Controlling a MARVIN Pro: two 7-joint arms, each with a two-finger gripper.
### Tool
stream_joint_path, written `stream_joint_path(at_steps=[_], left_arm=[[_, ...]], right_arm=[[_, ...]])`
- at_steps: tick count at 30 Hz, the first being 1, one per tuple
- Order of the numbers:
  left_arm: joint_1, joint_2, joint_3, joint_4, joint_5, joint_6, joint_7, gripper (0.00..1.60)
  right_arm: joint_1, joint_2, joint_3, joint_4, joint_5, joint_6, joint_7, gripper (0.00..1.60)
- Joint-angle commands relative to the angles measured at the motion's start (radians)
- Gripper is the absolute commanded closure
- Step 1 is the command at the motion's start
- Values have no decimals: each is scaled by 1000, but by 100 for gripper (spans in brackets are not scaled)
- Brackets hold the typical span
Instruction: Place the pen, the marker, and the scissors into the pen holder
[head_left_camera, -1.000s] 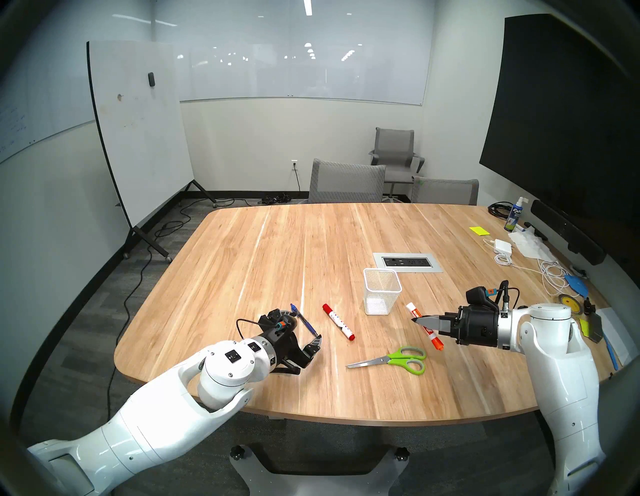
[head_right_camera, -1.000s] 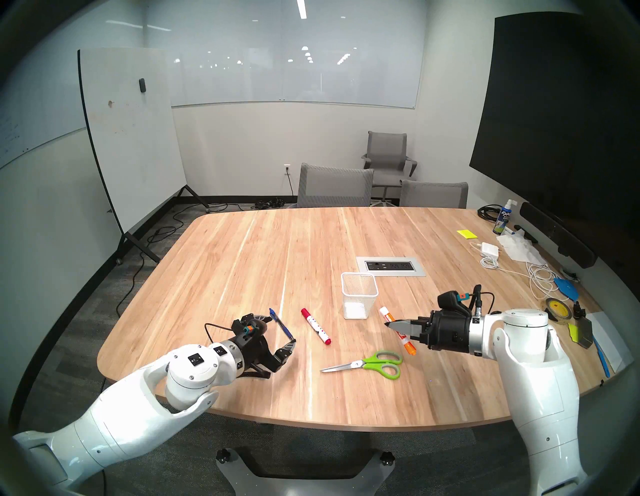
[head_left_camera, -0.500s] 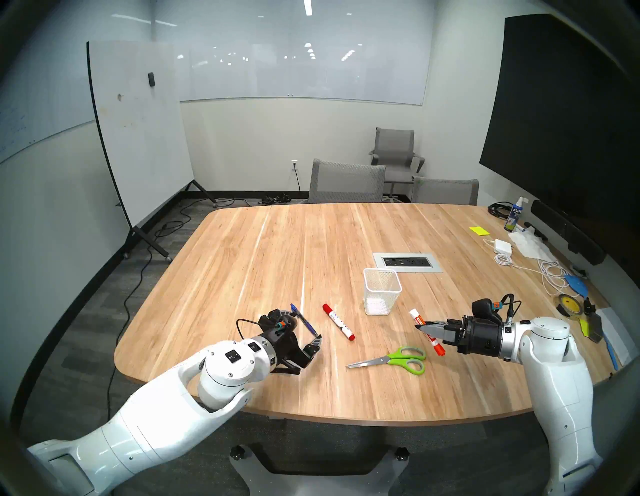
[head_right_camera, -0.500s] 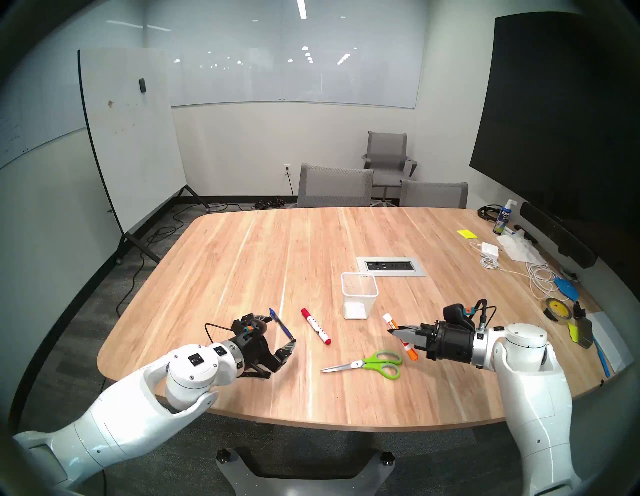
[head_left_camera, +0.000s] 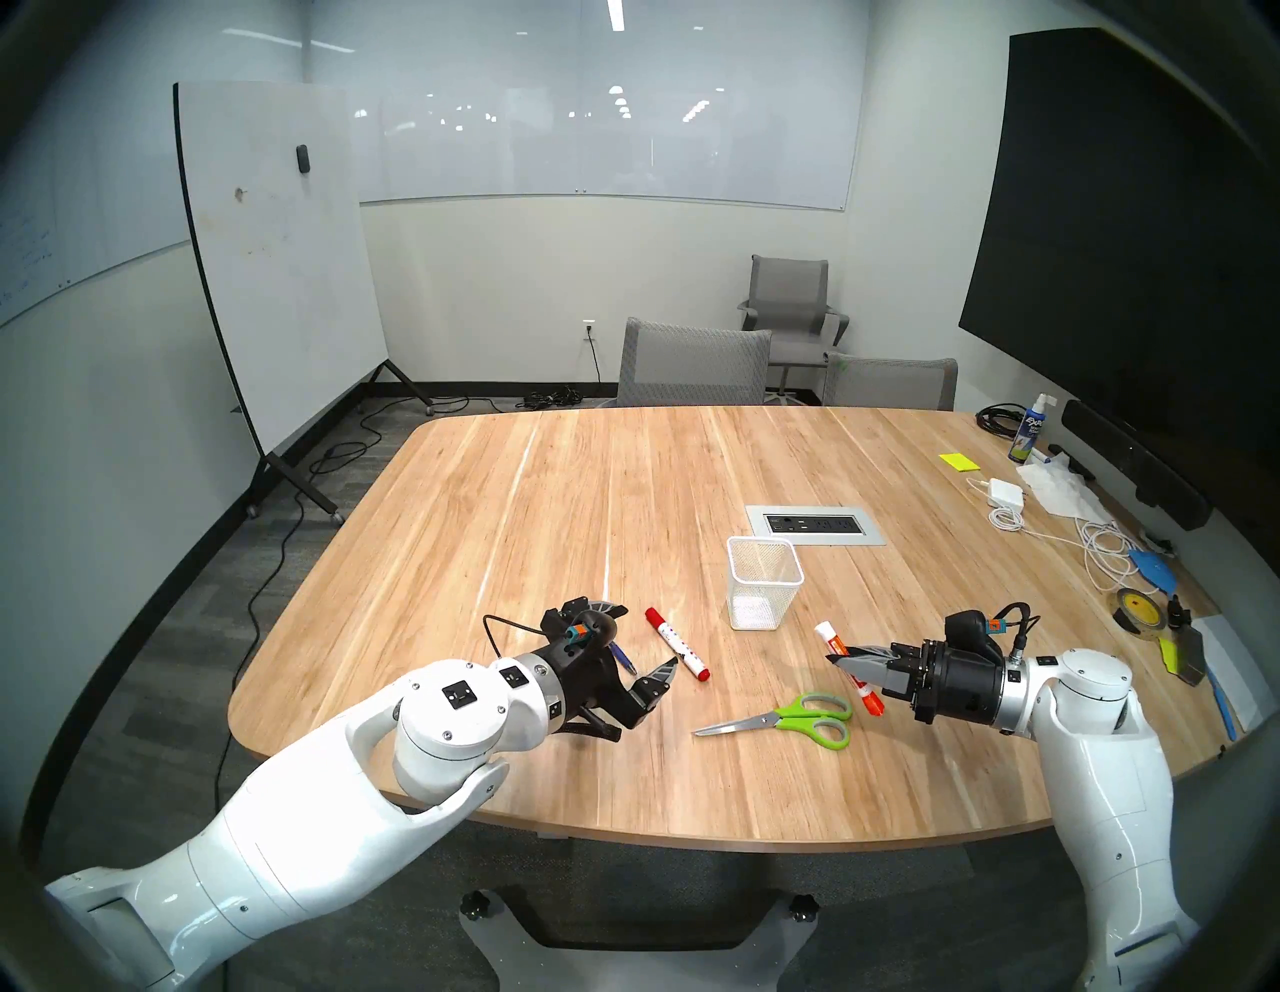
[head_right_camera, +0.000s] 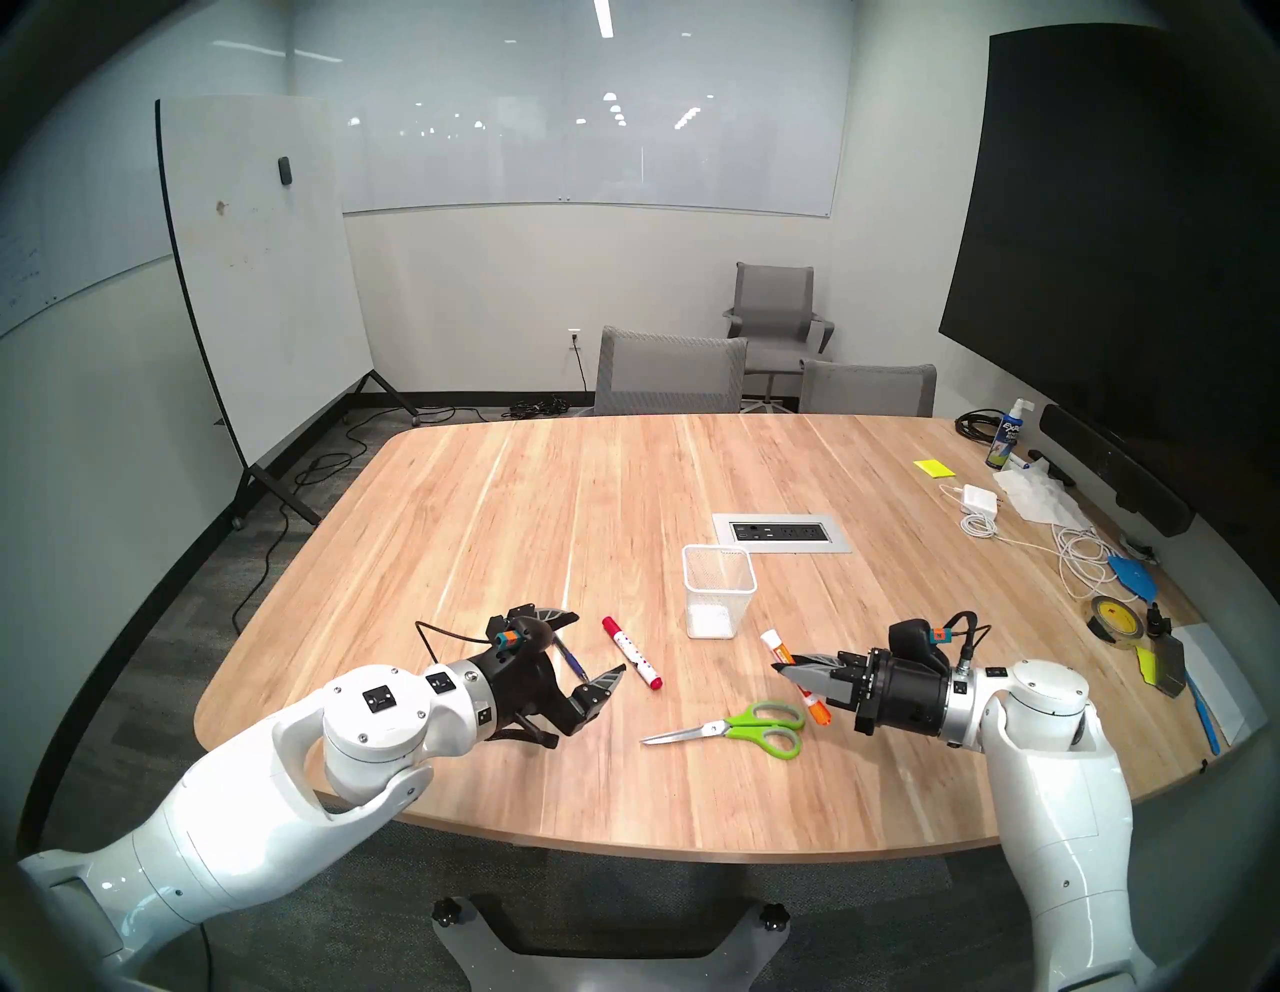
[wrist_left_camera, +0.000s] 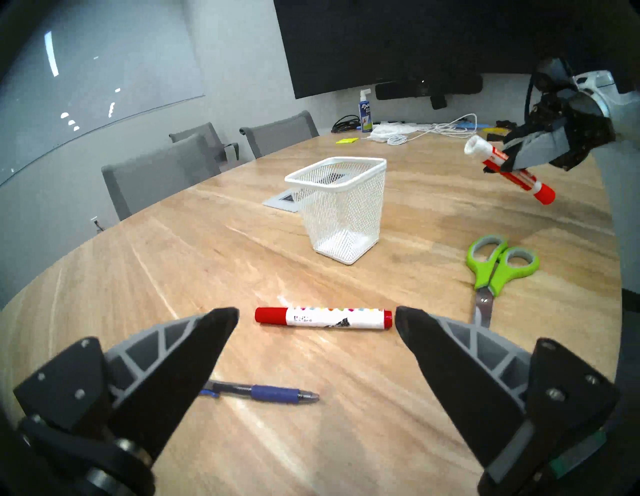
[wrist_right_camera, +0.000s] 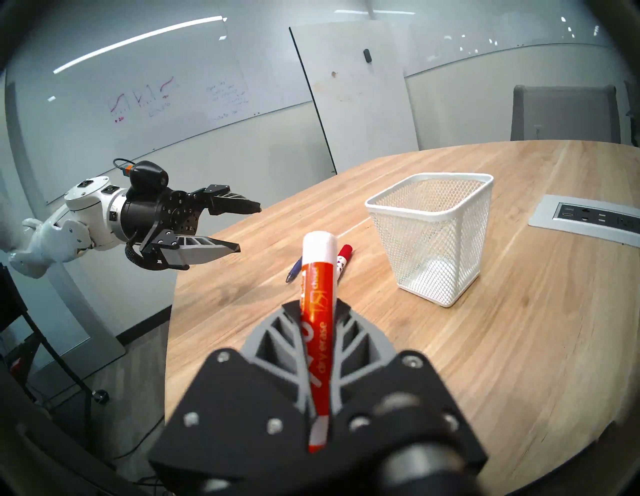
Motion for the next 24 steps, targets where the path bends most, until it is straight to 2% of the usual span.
stream_joint_path(at_steps=[1,5,11,17,24], left_arm=[[-41,-40,-20,-59,-59,-20,-51,0],[-33,-65,-46,-51,-138,-55,-91,0],[-32,-84,-59,-26,-216,-100,-156,0],[-41,-106,-58,6,-273,-131,-219,0],[-72,-145,-30,65,-310,-123,-278,0]], right_arm=[[19,6,12,-4,29,-19,42,160],[20,0,18,7,35,-29,56,160],[25,-7,24,24,43,-40,71,160],[34,-16,31,48,61,-44,95,160],[46,-22,32,70,69,-43,116,160]])
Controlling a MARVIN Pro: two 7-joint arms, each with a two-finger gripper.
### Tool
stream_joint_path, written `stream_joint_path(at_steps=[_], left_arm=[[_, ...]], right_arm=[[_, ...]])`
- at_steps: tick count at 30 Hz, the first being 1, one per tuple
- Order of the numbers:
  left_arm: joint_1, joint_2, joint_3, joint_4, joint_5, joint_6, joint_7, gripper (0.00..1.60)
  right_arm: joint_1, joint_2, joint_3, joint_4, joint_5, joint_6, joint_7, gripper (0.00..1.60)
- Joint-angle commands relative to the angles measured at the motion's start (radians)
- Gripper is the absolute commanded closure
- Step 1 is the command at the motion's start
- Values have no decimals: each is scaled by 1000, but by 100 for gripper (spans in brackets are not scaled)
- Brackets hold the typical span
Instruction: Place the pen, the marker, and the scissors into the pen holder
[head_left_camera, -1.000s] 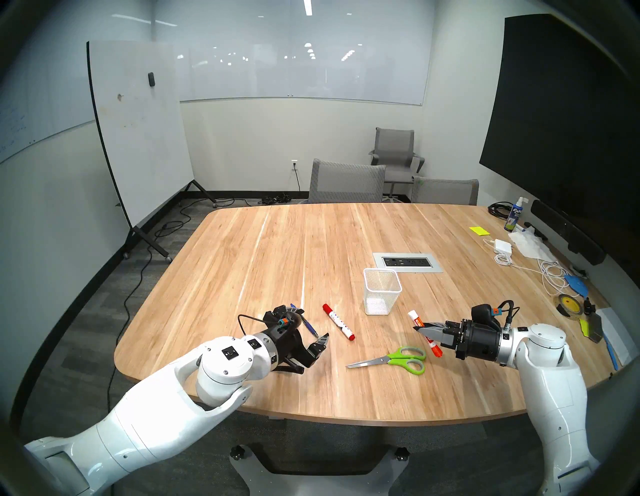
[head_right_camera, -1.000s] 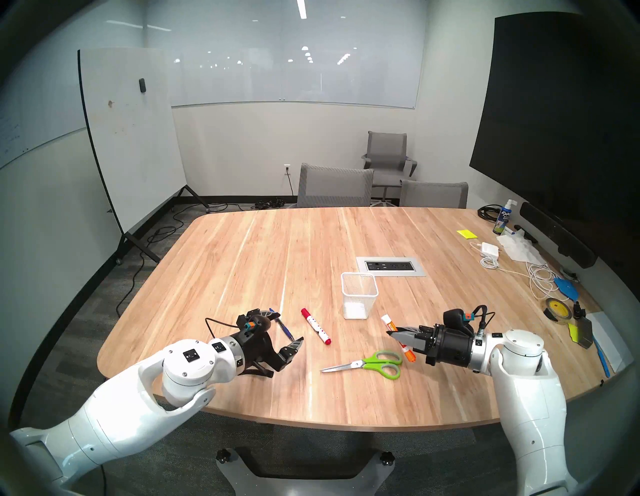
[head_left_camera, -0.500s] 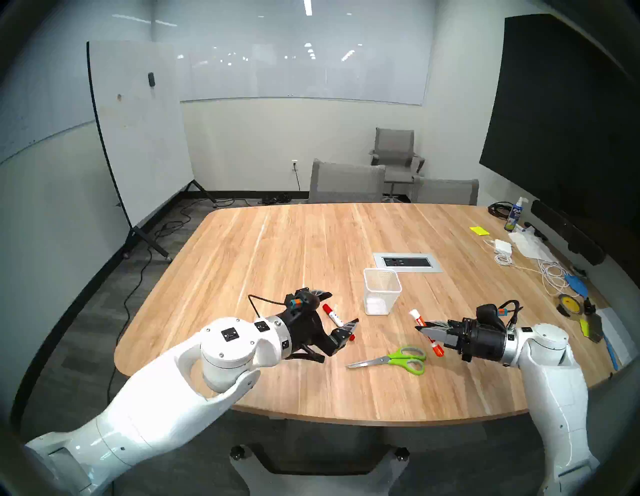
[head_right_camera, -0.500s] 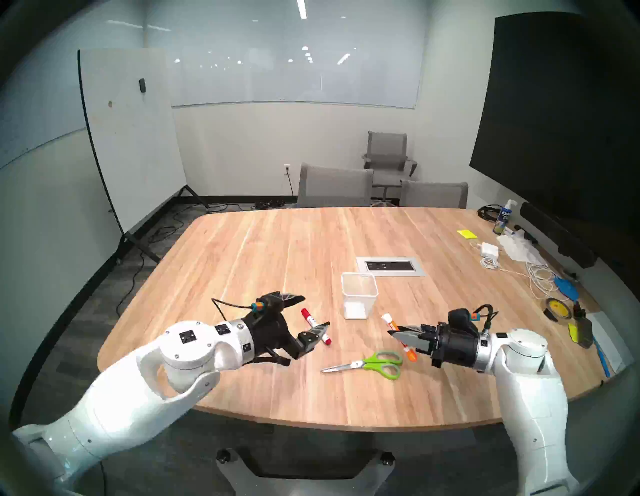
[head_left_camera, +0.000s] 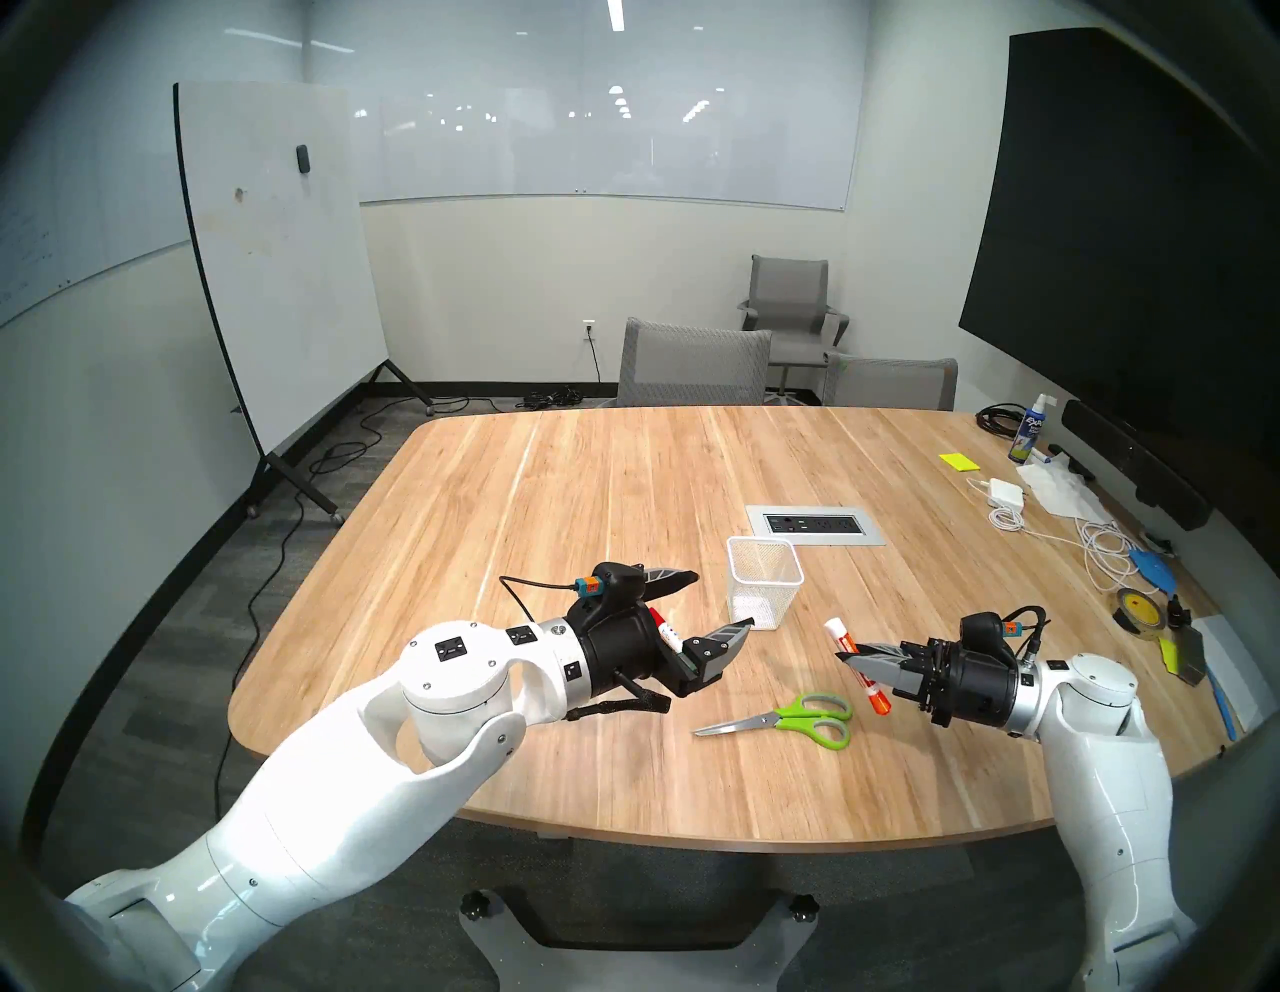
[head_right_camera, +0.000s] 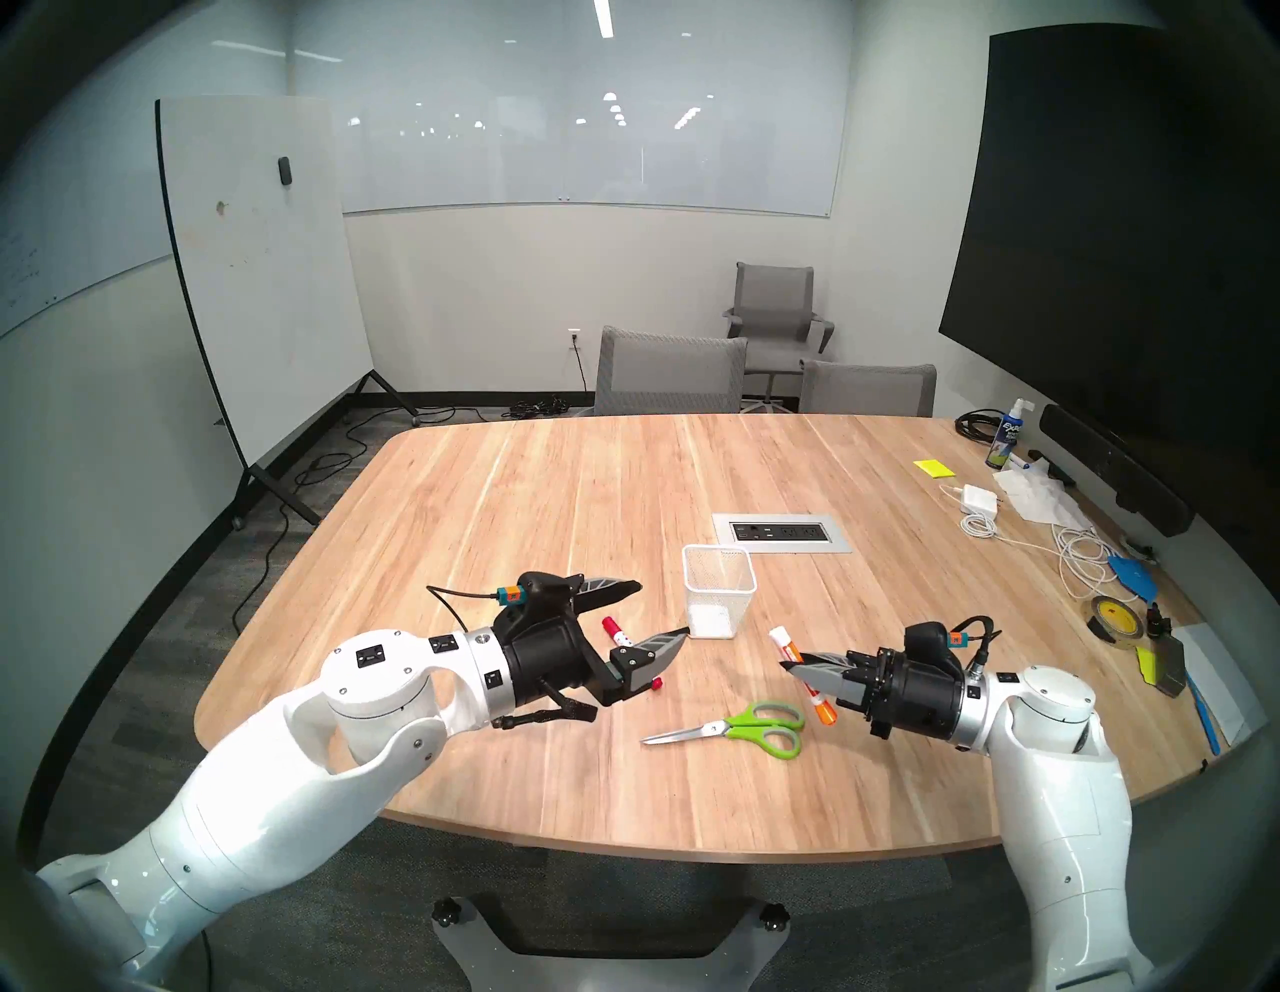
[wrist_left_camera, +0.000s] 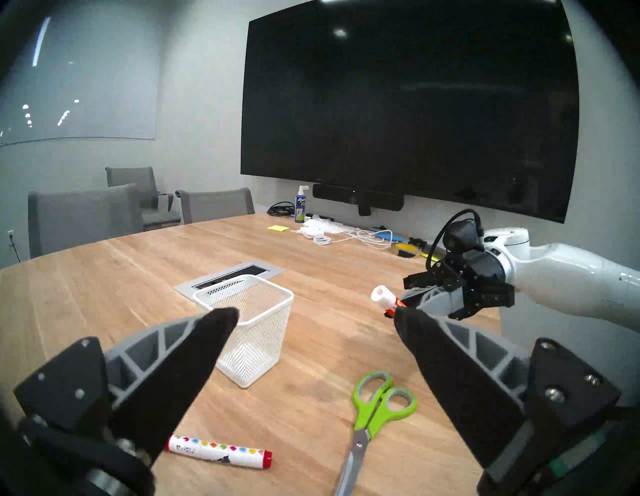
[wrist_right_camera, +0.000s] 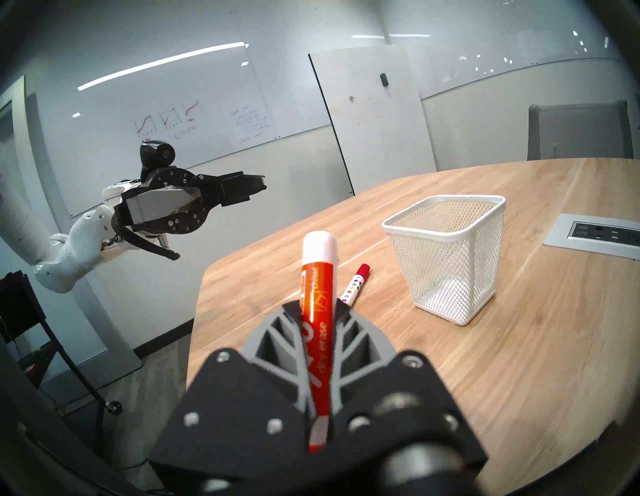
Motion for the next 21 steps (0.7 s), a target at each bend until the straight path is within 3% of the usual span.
stream_joint_path(at_steps=[1,21], left_arm=[[-40,-60,18,34,-42,-10,-52,0],[-124,-155,74,148,-97,-23,-138,0]], right_arm=[[29,-5,3,6,29,0,29,160],[39,-8,-1,15,55,47,62,160]])
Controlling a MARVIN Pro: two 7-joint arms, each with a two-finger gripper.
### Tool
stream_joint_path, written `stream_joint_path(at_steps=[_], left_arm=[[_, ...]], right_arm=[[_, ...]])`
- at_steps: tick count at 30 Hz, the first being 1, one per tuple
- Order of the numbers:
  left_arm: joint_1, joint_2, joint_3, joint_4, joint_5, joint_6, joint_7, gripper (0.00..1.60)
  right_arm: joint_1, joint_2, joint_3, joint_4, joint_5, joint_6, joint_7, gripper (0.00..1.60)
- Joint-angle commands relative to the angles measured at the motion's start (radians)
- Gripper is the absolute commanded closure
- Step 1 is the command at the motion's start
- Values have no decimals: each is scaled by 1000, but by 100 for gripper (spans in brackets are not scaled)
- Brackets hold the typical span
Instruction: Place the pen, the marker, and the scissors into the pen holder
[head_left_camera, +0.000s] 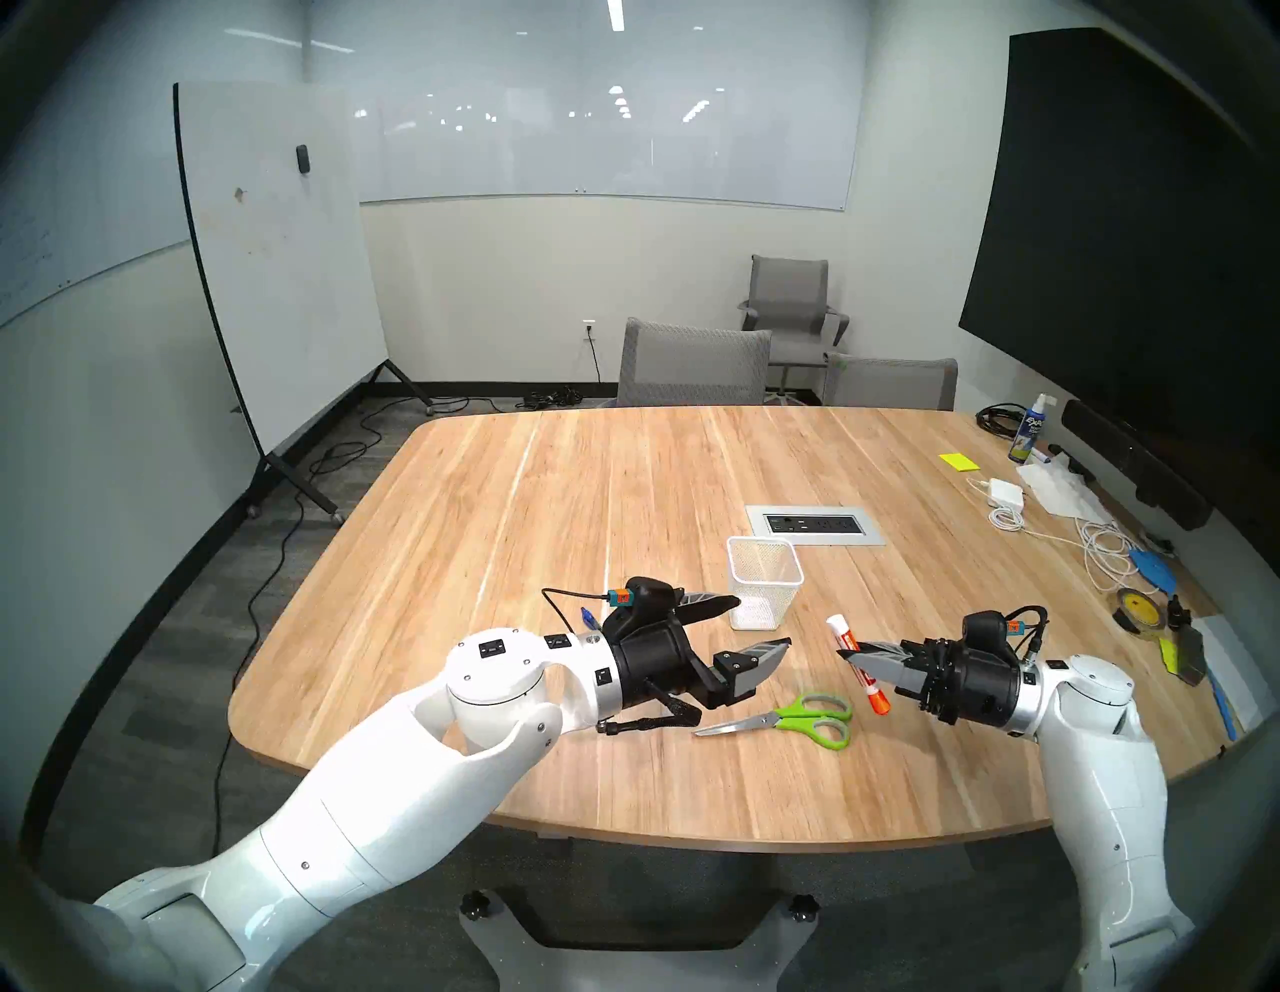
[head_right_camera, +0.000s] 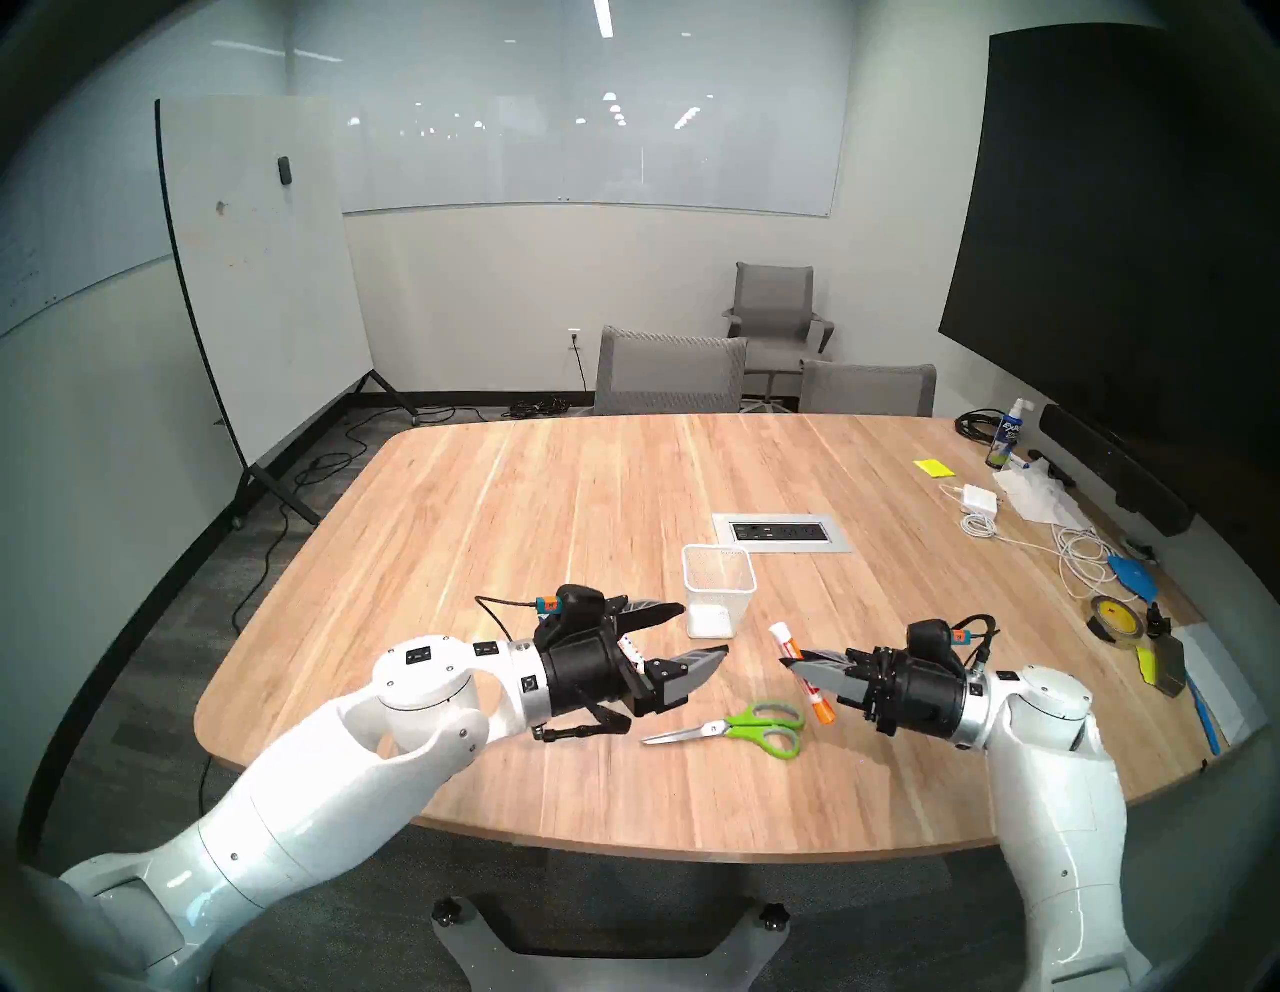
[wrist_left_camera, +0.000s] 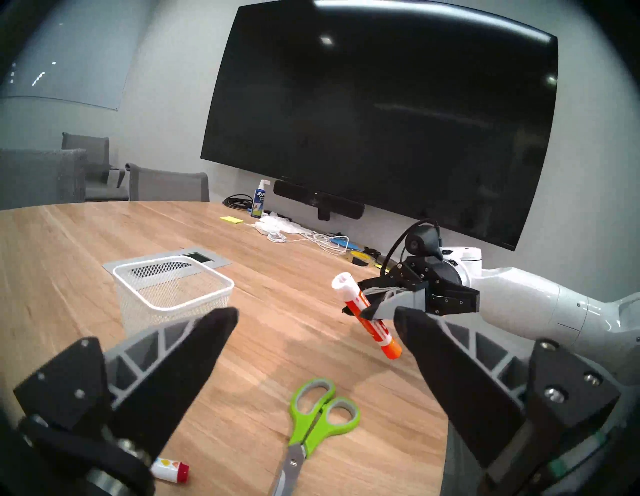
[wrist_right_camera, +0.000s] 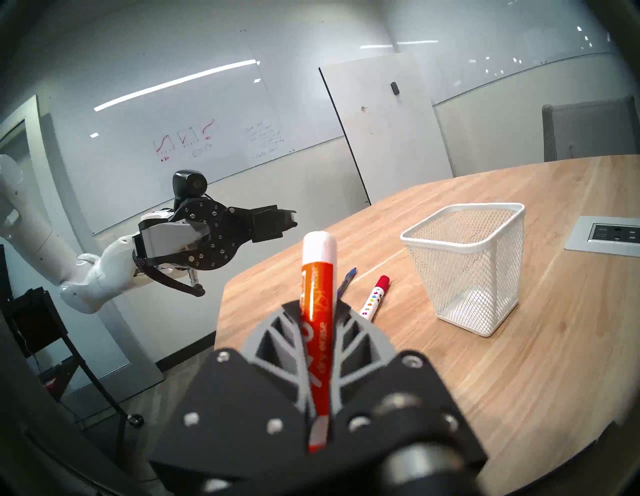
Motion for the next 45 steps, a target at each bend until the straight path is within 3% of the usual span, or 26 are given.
stream_joint_path(at_steps=[1,9,19,45], left_arm=[[-50,-58,0,13,-22,-10,-23,0],[-50,-99,10,74,-50,-60,-67,0],[-50,-119,20,88,-64,-88,-91,0],[-64,-142,53,145,-70,-95,-117,0]], right_arm=[[16,1,-3,-9,28,10,3,160],[19,7,-13,-1,53,15,3,160],[8,22,-34,-7,88,24,3,160],[-44,77,-78,-66,208,42,3,160]])
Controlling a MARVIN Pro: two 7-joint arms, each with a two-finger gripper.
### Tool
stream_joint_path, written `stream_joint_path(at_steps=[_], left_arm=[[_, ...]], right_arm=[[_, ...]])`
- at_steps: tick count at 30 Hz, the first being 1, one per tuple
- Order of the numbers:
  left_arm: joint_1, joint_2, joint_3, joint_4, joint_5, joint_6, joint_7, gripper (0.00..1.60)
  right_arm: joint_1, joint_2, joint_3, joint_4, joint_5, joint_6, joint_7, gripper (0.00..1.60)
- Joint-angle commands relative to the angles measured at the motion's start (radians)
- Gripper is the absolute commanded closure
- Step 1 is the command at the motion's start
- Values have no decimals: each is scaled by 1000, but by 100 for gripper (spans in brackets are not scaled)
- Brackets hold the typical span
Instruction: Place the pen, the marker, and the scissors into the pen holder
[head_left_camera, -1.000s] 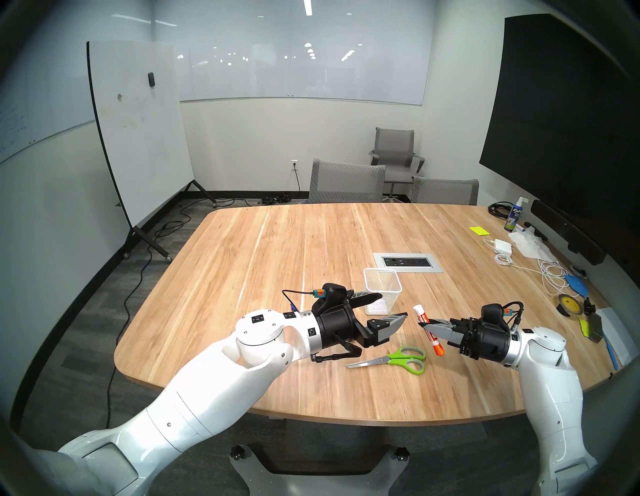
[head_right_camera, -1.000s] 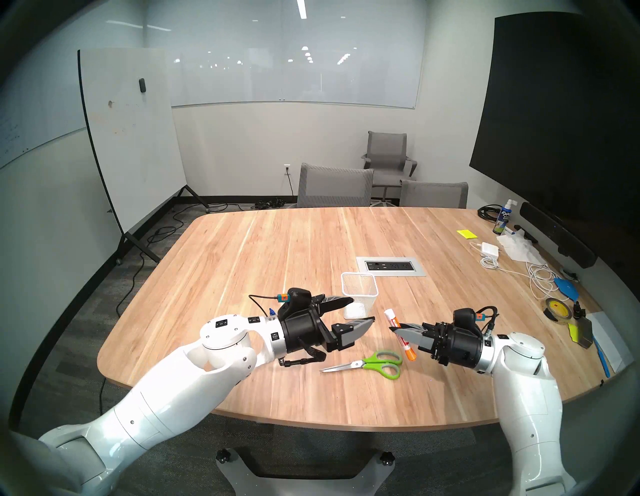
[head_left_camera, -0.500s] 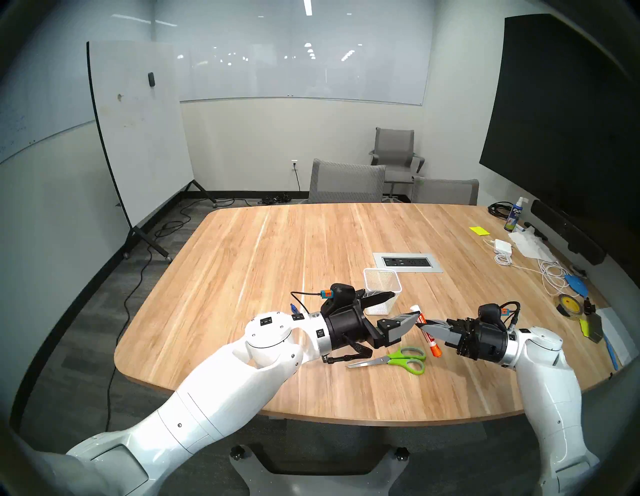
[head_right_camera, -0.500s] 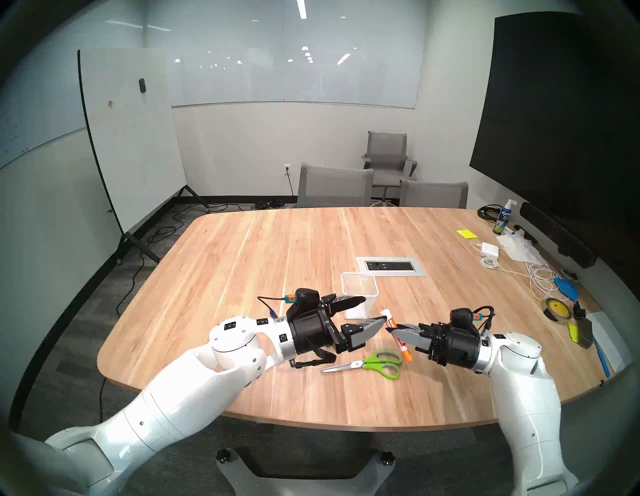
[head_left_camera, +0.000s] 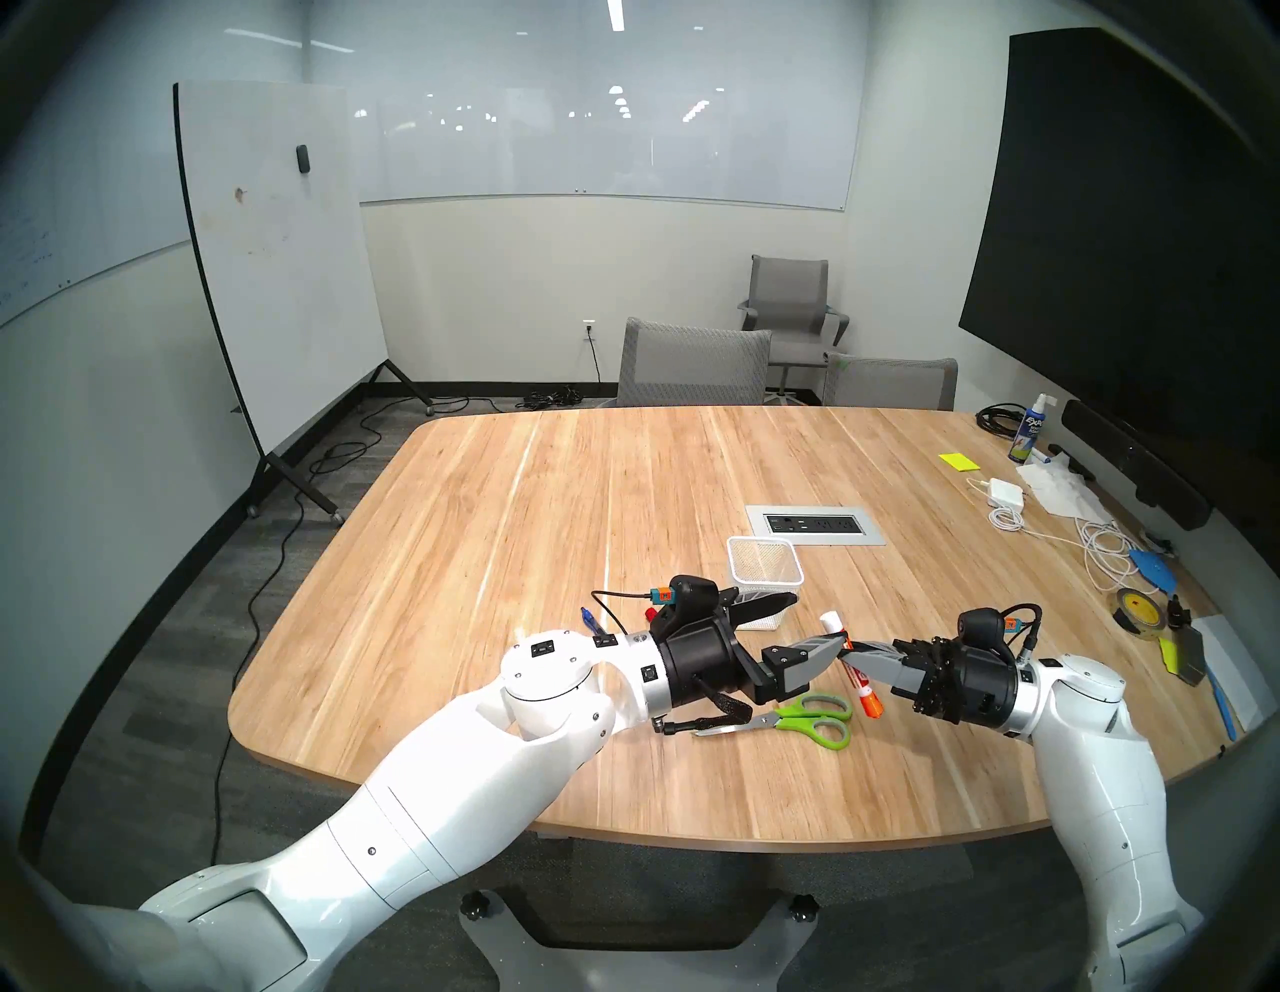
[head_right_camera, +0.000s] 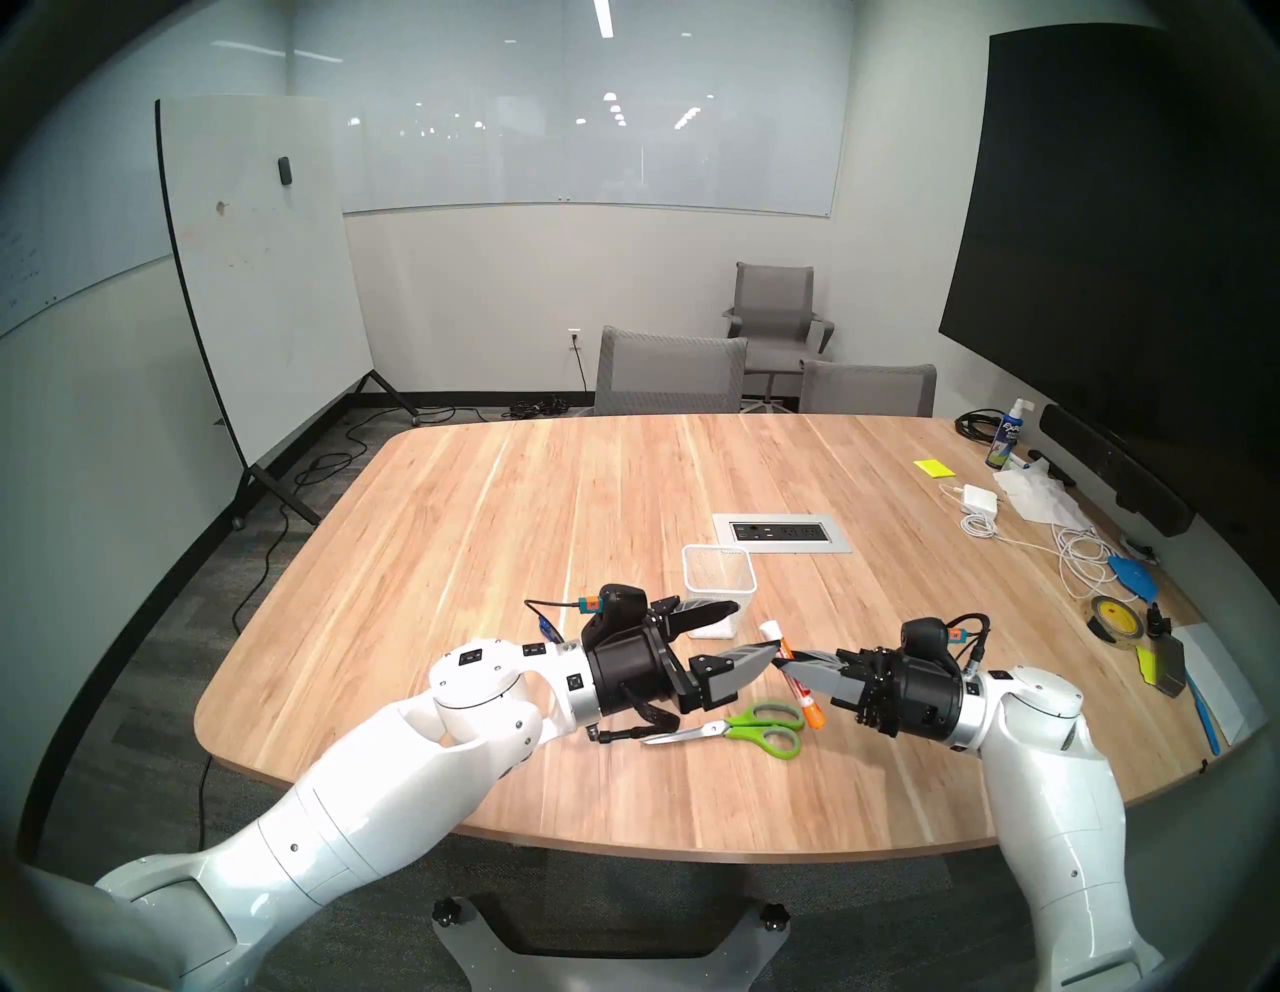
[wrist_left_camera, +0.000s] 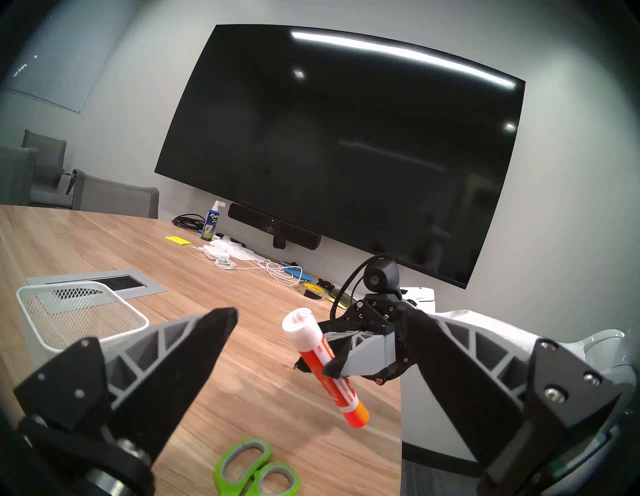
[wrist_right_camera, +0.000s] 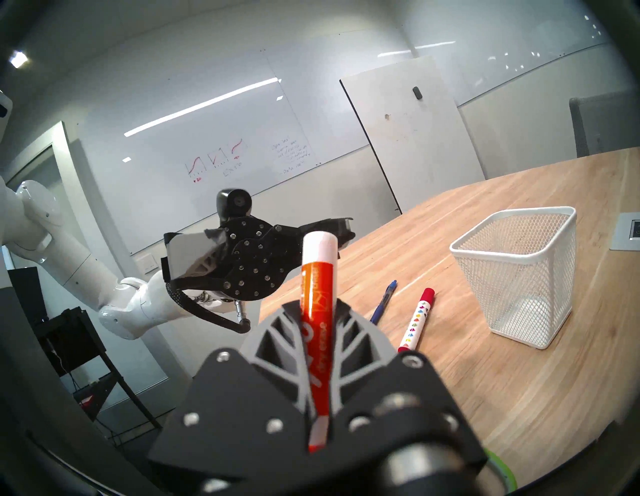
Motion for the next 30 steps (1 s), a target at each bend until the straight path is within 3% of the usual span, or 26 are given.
stream_joint_path(at_steps=[1,23,24,25,26,30], left_arm=[[-12,-20,-2,-4,-5,-13,-7,0],[-31,-24,21,7,13,-17,-27,0],[-32,-24,22,7,14,-17,-27,5],[-32,-24,23,7,14,-17,-26,36],[-33,-24,23,7,15,-18,-26,50],[-34,-25,25,8,20,-19,-27,58]], right_arm=[[-14,24,5,-38,53,4,1,160],[-21,43,-17,-49,100,8,1,160],[-22,45,-19,-48,102,9,1,160],[-22,46,-20,-48,103,9,1,160],[-22,48,-21,-48,105,9,1,160],[-23,52,-26,-47,113,9,1,160]])
